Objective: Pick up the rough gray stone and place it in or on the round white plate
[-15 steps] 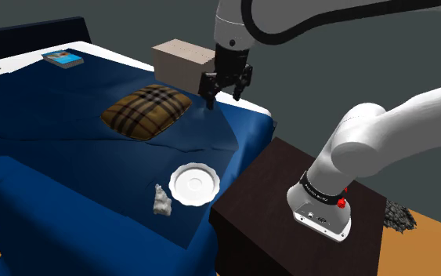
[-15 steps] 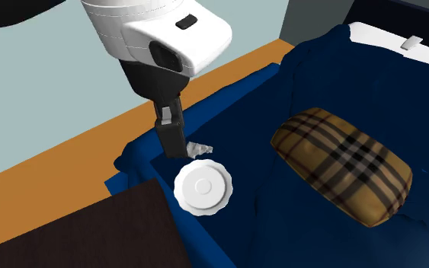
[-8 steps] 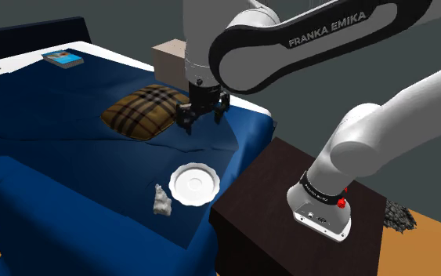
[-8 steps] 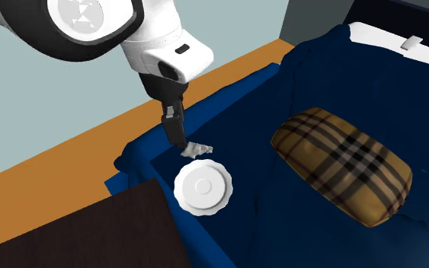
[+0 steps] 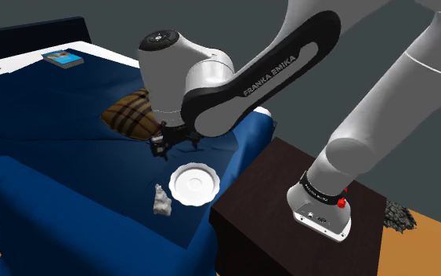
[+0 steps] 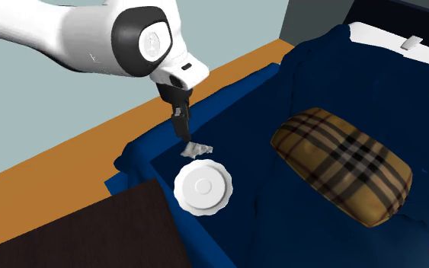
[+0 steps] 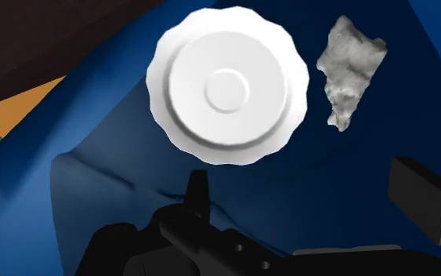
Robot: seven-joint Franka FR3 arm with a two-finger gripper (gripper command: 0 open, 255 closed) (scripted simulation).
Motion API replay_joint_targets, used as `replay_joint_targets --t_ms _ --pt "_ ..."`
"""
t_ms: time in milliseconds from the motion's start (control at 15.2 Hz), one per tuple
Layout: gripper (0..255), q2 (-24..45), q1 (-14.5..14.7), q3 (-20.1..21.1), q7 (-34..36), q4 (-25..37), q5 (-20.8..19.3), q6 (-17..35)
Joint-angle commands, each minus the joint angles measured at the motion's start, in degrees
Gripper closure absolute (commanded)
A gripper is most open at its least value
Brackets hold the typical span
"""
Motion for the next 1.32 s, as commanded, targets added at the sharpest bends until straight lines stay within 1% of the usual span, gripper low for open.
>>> replay_joint_targets --t_ms 0,132,264,396,528,660,726,1254 --pt "0 6.45 -0.53 2.07 7.91 2.44 -7.18 0.8" --pt "0 13.53 0.77 1.86 15.48 5.67 -14.92 0.42" --pt "0 20.09 3.73 0.0 21.81 9.27 -21.42 -0.58" --pt "0 25.96 7.35 -2.57 26.73 13.12 -26.36 -1.75" --pt "0 31.38 10.87 -5.07 30.57 17.2 -30.13 -2.99" --pt "0 36.48 14.22 -7.43 33.55 21.5 -33.0 -4.24" --pt "0 38.06 15.31 -8.21 34.34 22.95 -33.74 -4.63" --pt "0 41.91 16.25 -11.11 36.45 22.76 -37.49 -1.14"
